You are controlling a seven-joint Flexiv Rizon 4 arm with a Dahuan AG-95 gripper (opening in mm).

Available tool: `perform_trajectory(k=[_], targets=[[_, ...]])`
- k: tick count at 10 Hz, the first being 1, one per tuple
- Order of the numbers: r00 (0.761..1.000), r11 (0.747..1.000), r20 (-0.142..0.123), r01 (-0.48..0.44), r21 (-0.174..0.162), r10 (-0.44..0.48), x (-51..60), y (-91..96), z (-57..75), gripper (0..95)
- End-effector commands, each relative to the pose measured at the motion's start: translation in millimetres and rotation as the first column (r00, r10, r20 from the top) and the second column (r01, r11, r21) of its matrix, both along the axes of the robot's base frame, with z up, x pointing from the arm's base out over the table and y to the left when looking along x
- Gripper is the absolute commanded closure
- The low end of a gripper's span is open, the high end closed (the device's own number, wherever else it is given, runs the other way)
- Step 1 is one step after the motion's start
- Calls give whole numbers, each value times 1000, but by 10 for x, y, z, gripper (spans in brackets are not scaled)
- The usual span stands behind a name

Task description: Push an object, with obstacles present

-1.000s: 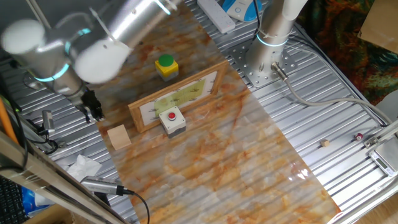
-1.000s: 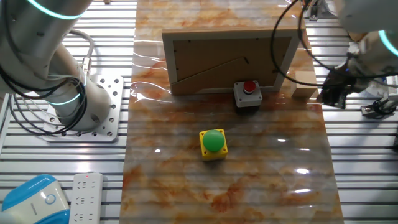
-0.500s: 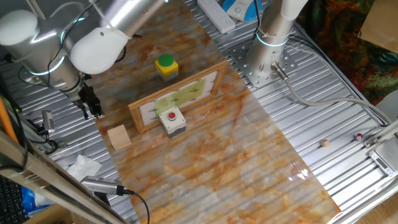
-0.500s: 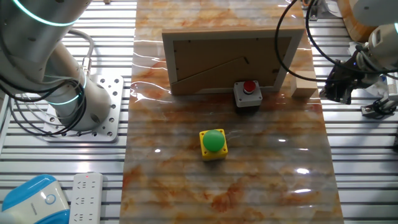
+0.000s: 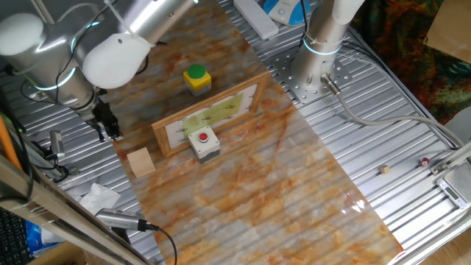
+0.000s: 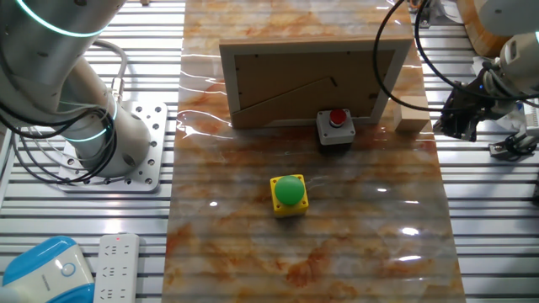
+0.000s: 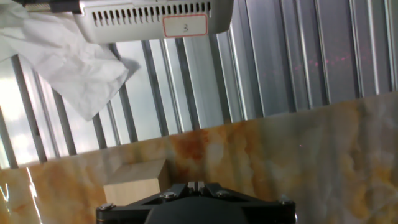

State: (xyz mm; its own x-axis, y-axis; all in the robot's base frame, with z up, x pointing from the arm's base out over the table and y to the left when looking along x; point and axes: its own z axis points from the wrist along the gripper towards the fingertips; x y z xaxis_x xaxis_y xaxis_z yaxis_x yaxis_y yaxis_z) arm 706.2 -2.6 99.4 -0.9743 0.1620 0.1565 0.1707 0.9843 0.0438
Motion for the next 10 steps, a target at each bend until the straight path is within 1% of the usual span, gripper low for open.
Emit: perform_trajectory(k=[1, 6, 7, 8, 9, 10], targets=[[1000, 1000, 9, -4, 1, 4, -12, -10, 8, 950], [1000, 1000, 6, -7, 22, 6, -15, -2, 7, 950], [1000, 1000, 11, 0, 26, 0, -31, 31, -39, 950], [1000, 1000, 11, 5, 24, -5, -43, 57, -84, 950], [1000, 1000, 17, 10, 22, -10, -56, 80, -118, 950], [1000, 1000, 25, 12, 14, -12, -67, 105, -199, 950]])
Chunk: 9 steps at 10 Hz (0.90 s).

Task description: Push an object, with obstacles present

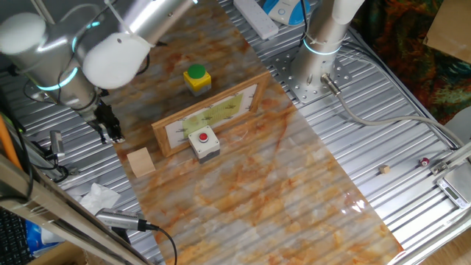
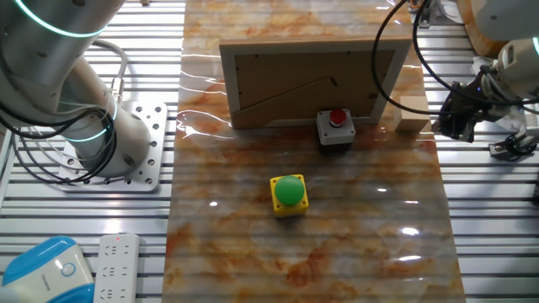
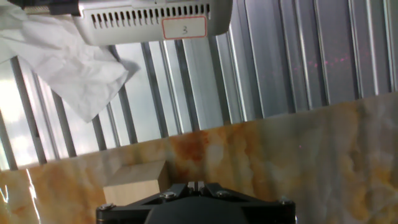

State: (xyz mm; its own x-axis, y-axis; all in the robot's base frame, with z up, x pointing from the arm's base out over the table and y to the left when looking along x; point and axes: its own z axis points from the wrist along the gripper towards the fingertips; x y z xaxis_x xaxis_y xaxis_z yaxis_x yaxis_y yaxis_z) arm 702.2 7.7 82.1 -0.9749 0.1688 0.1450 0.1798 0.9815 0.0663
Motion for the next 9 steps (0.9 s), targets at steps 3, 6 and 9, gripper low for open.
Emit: perform_trajectory(k=[3, 6, 9], targets=[[999, 1000, 31, 17, -9, -16, -72, 66, -140, 950], [998, 1000, 65, 16, -4, -16, -99, 101, -181, 950], [997, 1000, 75, 16, 2, -16, -108, 111, -182, 950]])
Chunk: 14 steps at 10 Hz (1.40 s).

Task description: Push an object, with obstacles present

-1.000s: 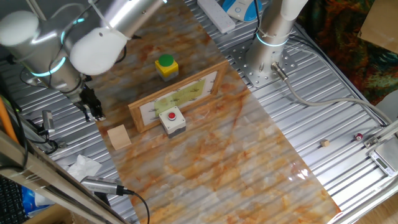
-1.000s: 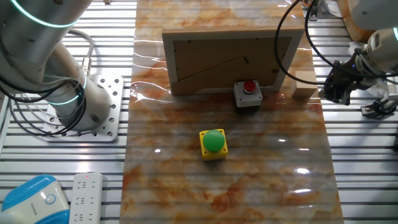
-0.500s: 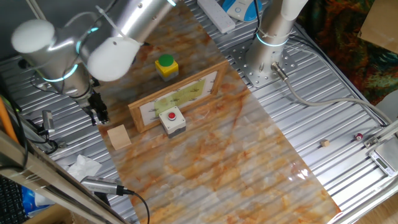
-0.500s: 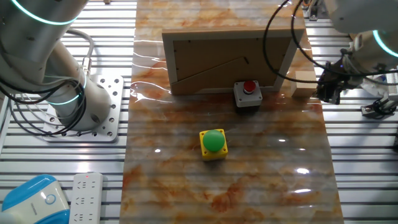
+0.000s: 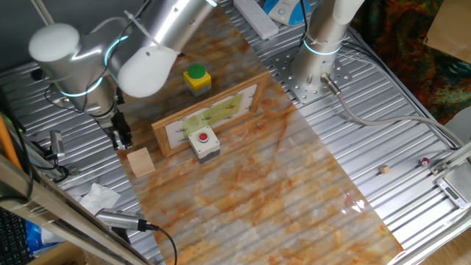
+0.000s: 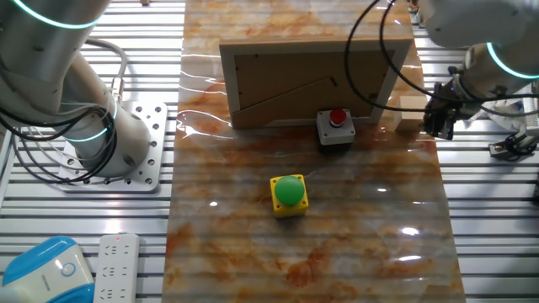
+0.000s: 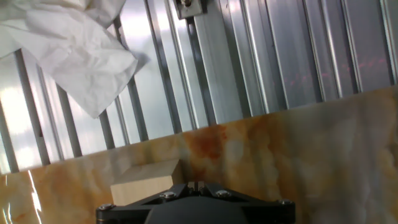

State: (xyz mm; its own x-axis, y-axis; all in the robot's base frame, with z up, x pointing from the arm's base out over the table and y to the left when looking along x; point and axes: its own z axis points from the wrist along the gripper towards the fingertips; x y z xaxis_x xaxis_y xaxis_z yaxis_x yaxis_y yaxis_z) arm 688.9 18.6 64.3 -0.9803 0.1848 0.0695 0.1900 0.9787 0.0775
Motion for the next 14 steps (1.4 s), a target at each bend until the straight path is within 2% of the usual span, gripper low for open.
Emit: perform_trajectory(k=[1, 8, 10, 12, 14], targets=[[1000, 1000, 2, -1, 4, 1, 26, 2, -7, 950], [1000, 1000, 4, 5, -2, -5, 32, -12, -111, 950], [1000, 1000, 2, -27, -9, 27, 34, -25, -141, 950], [998, 998, -12, -54, -13, 54, 34, -25, -141, 950], [991, 990, -15, -137, -16, 137, 34, -25, -141, 950]])
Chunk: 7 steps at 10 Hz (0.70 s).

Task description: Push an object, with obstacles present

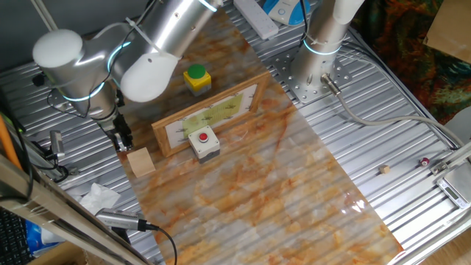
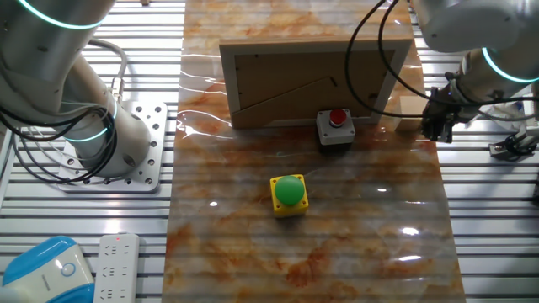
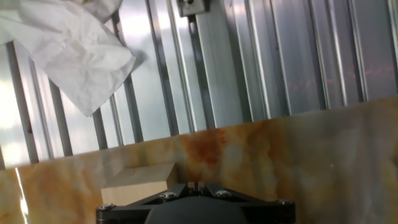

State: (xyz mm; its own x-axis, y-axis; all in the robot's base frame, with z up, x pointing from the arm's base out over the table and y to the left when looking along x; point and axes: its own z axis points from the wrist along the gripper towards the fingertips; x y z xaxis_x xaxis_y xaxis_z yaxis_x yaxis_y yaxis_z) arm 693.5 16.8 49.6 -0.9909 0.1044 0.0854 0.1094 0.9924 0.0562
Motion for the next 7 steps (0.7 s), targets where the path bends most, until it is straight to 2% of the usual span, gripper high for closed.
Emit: perform_trajectory(k=[1, 3, 5, 6, 7], targets=[[996, 996, -3, -84, 7, 84, -12, -7, 6, 950], [993, 993, -17, -117, 12, 118, -12, -7, 6, 950], [987, 987, -14, -158, 18, 158, -12, -7, 6, 950], [985, 985, -32, -171, 14, 171, -12, -7, 6, 950], [983, 983, -31, -182, 16, 182, -12, -7, 6, 950]])
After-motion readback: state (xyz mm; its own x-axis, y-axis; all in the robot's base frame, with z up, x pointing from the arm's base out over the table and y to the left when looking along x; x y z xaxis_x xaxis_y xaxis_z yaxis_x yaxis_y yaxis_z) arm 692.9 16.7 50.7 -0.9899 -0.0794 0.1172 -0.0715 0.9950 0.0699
